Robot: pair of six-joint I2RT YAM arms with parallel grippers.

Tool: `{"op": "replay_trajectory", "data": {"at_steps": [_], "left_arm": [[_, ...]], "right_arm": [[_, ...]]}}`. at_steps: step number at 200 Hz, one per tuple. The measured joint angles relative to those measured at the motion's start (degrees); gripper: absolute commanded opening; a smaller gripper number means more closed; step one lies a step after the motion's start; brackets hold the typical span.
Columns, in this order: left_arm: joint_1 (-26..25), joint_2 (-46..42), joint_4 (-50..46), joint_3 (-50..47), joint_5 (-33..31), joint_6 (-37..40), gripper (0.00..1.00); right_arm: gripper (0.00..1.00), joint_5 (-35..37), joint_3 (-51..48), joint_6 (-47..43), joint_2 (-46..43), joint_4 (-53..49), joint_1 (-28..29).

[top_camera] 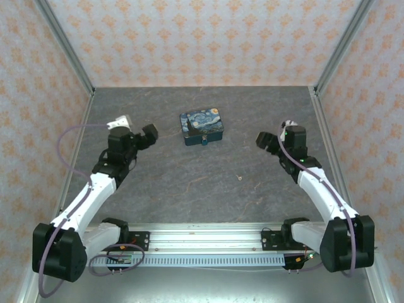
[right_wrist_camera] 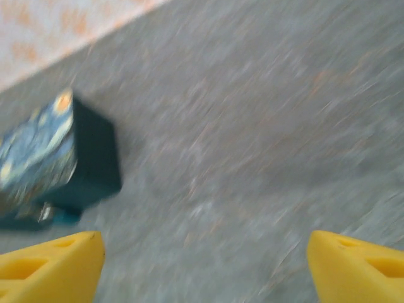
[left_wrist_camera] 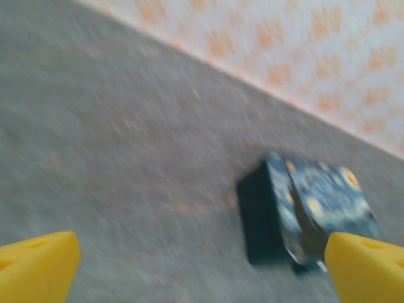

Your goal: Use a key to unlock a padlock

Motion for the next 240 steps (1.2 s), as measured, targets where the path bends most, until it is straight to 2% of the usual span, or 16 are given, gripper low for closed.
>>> {"op": "replay_trajectory", "data": {"at_steps": [42,76,110,163,240], "left_arm": [[-13.6,4.7,0.1,-2.8,4.2,-10.1,1.00],[-18.9,11.5,0.5,-0.4,5.0,-12.2,0.97],[-20.9,14.9,2.5,2.4,5.0,-13.9,0.97],[-21.5,15.3,3.1,2.6,4.1,-14.8,0.97],[-21.5,15.3,2.7,2.7,2.5,-14.8,0.97]], "right_arm": [[0.65,-3.1,0.0,1.0,1.8,-11.2,10.1],[0.53,-3.2,0.0,0.7,9.1,-14.1,14.1],[0.48,-3.1,0.0,0.4,14.9,-15.1,14.9],[0.38,-3.5,1.1,0.2,19.8,-14.7,15.0],[0.27,-5.2,3.8,0.2,23.5,-13.7,15.7]]}}
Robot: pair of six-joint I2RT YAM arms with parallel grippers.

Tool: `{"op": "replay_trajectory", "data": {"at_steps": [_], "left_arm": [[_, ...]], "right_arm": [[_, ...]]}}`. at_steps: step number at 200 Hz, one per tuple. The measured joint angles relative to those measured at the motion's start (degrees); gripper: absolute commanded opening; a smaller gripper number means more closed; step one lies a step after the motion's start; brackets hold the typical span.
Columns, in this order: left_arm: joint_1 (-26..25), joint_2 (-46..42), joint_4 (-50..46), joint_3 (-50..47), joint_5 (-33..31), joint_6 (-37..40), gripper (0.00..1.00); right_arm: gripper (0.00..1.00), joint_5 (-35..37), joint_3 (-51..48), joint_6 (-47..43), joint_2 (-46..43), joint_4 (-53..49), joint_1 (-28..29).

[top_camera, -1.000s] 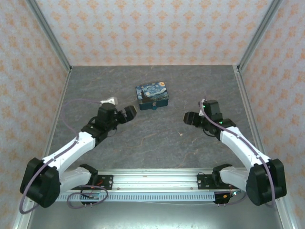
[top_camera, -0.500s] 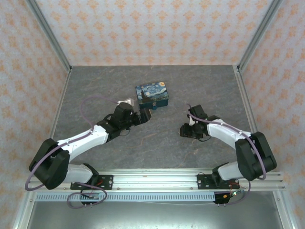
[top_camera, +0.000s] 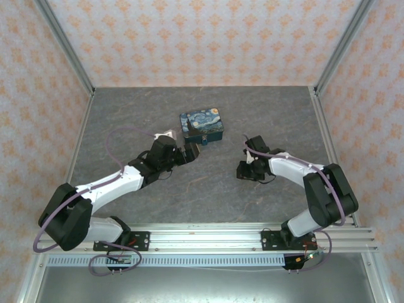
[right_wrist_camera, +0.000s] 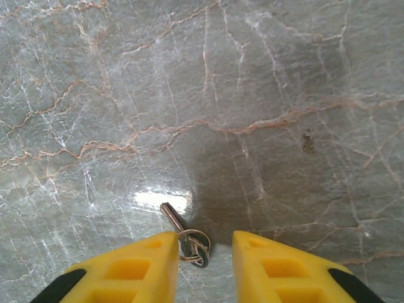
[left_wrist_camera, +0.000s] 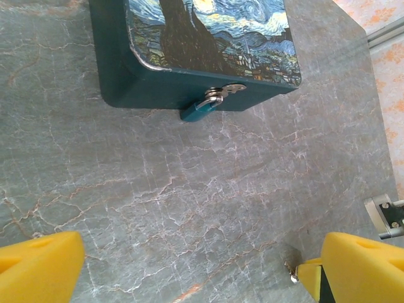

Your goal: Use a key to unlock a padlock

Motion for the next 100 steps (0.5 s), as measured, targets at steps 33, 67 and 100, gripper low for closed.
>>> {"op": "replay_trajectory", "data": {"at_steps": [33,67,100], "left_arm": [[0.0,0.0,-0.7,0.1,-0.2,0.0,0.97],[0.0,0.0,-1.0,0.4,-0.2,0.0,0.97],[0.0,-0.2,-1.8,0.4,-0.7,0.0,0.97]], "right_arm": [[0.25,-0.2,0.0,0.0,0.4,0.0,0.4],[0.20,-0.6,0.0,0.2,0.6,0.0,0.5],[0.12,-1.3,0.0,0.7,0.6,0.1,0.7]]}}
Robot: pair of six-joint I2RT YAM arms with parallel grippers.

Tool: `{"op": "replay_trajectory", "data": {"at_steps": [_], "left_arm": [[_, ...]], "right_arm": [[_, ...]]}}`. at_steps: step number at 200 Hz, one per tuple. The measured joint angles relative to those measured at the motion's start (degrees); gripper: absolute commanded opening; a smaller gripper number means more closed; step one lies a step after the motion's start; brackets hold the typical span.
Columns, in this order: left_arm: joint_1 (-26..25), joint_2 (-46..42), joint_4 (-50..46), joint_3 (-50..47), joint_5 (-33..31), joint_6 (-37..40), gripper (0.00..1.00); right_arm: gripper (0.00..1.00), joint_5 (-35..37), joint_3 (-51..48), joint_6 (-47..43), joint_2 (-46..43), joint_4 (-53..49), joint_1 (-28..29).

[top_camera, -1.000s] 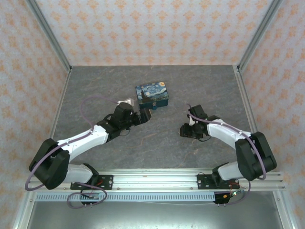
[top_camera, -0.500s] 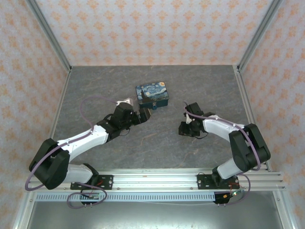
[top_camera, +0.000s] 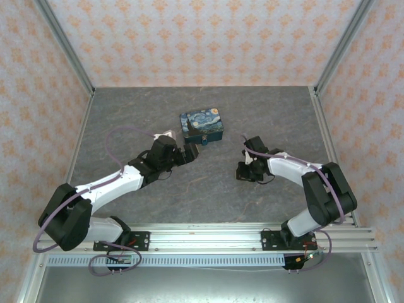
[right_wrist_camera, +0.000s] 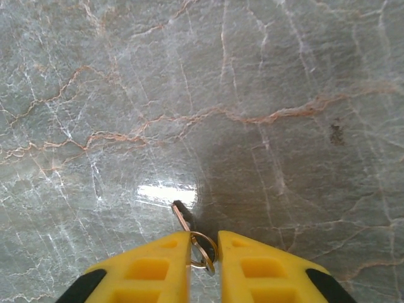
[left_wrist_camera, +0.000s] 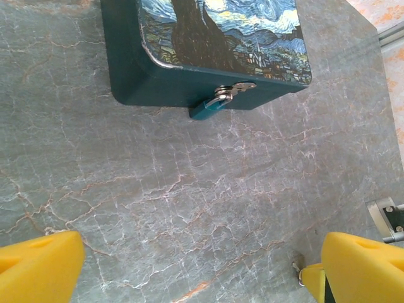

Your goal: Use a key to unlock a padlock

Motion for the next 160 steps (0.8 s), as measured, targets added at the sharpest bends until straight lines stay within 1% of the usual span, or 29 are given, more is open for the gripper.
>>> {"op": "replay_trajectory", "data": {"at_steps": [42,68,86,102,120,146,160], "left_arm": [[0.0,-1.5,-0.5,0.0,-1.0,0.0,0.97],[0.0,-2.6,-1.4,0.3,-1.3,0.1,0.97],[0.0,-4.2,-1.7,0.3,-1.3,0.1,0.97],[0.0,-6.2,-1.6,0.3,-0.9,0.0,0.93],[0.0,-8.3,-0.8,0.7,1.1,-0.4,0.84],[0.0,-10.1,3.2,3.1,6.9,-0.5,0.72],[0.0,-10.3,5.5,4.9,10.4,-0.4,0.69]], "right_arm": [[0.00,-1.0,0.0,0.3,-0.2,0.0,0.2],[0.00,-1.0,0.0,0.6,-2.1,-0.2,0.2],[0.00,-1.4,-0.3,0.7,-6.2,0.6,0.2],[0.00,-3.0,-0.9,1.0,-10.8,2.9,0.2],[0.00,-6.2,-1.7,2.0,-16.2,8.0,0.2],[0.00,-11.9,-2.7,4.2,-23.1,17.3,0.2],[0.00,-14.9,-2.6,5.3,-25.3,22.3,0.2]]}}
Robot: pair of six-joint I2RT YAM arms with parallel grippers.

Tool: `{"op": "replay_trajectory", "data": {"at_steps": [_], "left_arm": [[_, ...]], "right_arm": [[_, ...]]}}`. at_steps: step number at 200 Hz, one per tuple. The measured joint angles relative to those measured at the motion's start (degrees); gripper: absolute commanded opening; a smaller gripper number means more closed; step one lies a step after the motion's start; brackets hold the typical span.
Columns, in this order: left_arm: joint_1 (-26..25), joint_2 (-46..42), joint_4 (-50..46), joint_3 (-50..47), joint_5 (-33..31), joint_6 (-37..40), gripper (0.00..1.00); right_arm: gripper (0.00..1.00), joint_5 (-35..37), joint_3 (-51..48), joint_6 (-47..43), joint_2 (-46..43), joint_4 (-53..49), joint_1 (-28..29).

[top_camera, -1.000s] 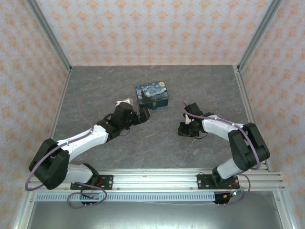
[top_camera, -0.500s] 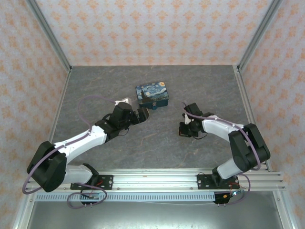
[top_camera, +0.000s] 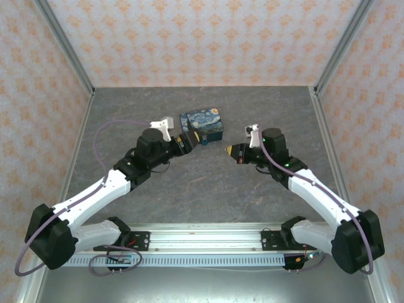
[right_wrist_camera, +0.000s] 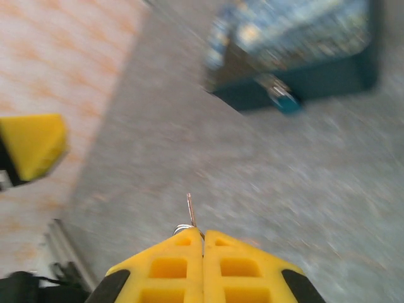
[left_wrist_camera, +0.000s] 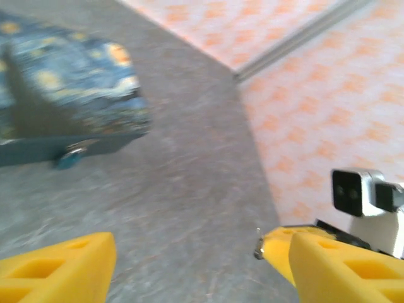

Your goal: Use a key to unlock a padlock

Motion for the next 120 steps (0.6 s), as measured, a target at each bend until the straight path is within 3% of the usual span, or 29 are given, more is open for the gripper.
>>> {"op": "replay_trajectory", "data": {"at_steps": [61,120], "left_arm": [[-1.2,0.0,6.1,6.0,12.4,1.8,0.56],[-3.1,0.3,6.3,6.3,15.3,3.1,0.42]], "right_arm": [[0.00,-11.4,7.3,1.5,-0.8,7.7,1.7],[0.00,-13.5,8.7,1.4,-0.8,8.0,5.2]]}}
